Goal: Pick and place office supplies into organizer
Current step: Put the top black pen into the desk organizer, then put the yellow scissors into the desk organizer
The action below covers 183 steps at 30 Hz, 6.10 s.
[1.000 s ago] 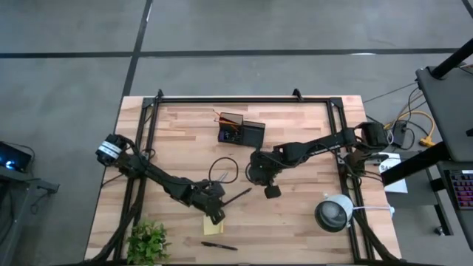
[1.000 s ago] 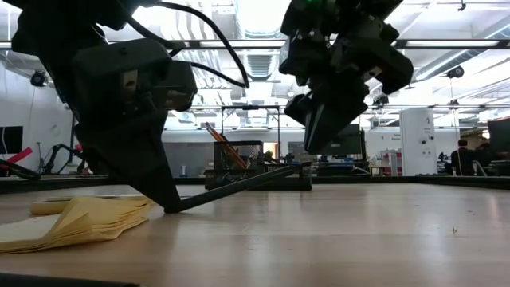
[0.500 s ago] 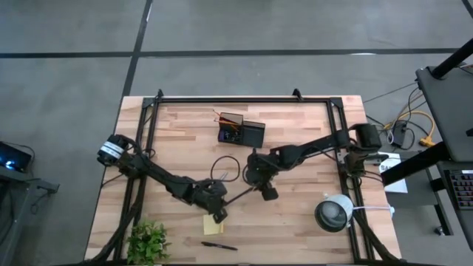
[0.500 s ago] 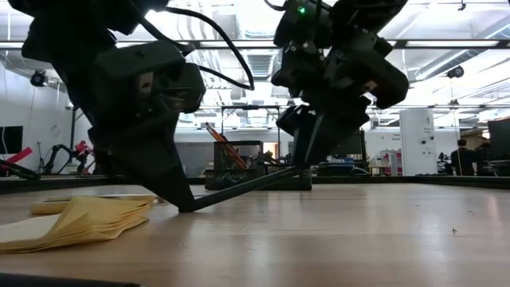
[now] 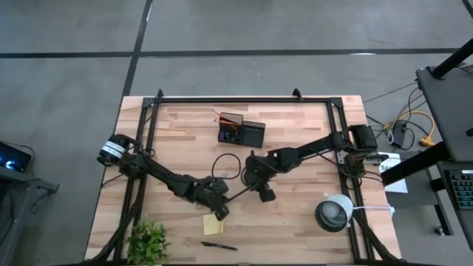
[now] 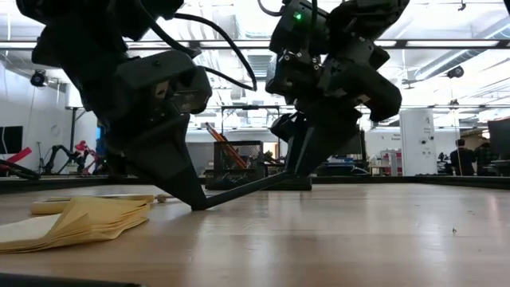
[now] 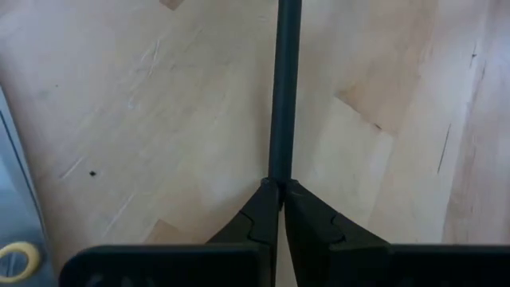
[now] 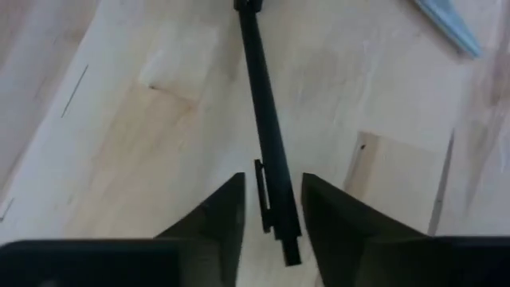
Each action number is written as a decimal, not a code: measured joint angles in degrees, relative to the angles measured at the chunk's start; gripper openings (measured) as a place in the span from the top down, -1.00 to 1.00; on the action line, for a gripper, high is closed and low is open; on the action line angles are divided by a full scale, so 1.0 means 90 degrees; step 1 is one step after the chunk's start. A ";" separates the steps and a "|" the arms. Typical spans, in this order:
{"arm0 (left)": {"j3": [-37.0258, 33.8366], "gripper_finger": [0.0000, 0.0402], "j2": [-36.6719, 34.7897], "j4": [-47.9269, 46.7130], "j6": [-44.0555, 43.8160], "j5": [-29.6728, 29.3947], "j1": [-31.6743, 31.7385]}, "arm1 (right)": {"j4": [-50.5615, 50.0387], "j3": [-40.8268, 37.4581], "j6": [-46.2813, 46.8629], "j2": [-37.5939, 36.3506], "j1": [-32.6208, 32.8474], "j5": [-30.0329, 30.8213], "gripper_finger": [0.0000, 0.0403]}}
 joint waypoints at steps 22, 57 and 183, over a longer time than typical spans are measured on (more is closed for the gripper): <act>0.0137 1.00 -0.2450 -0.3351 0.0482 -0.1683 0.0112 | -0.1566 0.0928 -0.2070 -0.0893 -0.0093 0.4556 0.83; -0.0437 0.99 -0.3426 -0.3481 0.0272 -0.1630 0.0102 | -0.3767 0.4361 -0.6025 0.1333 -0.1820 0.5547 0.74; -0.1020 0.31 -0.1933 -0.1965 -0.0170 -0.0596 -0.1167 | -0.3271 0.4250 -0.0620 0.1785 -0.0311 0.1576 -0.09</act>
